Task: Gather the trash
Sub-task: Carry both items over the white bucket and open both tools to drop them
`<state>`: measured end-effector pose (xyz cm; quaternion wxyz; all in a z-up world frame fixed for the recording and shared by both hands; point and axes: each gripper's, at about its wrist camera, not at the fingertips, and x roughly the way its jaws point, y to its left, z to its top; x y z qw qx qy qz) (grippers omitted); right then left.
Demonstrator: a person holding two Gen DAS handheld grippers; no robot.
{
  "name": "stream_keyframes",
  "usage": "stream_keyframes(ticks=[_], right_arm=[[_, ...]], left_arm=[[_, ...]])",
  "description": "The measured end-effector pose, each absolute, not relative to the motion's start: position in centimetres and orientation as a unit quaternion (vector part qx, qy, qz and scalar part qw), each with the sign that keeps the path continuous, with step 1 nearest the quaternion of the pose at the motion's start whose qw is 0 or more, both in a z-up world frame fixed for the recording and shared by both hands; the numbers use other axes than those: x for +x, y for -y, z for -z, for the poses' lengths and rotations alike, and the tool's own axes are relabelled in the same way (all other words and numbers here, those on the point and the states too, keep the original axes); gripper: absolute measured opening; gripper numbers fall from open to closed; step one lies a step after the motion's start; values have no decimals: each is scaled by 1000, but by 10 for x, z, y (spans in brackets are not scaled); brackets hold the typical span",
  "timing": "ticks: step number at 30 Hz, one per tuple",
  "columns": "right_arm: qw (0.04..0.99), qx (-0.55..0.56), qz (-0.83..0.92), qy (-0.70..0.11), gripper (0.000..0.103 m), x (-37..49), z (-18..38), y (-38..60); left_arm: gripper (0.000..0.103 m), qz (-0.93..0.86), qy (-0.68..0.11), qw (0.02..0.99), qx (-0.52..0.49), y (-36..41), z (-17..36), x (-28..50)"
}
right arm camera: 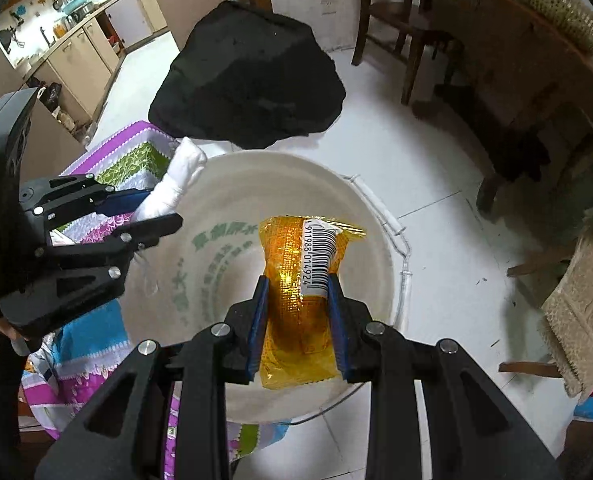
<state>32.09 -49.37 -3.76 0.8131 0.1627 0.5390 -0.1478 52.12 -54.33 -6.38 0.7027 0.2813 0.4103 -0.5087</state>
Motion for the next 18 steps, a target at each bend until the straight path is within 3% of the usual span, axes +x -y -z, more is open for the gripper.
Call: stream_keyframes(ticks=[7, 9, 10, 18], right_arm=[[813, 171, 139, -538, 29, 327, 46, 498], [813, 181, 141, -535, 37, 327, 43, 498], [814, 183, 143, -533, 43, 327, 44, 499], [818, 175, 148, -527, 43, 325, 43, 495]], left_arm=[[31, 522, -416, 686, 291, 515, 81, 507], [50, 521, -419, 691, 274, 512, 81, 510], [54, 519, -416, 696, 269, 510, 78, 510], [55, 513, -399, 707, 278, 505, 73, 503]])
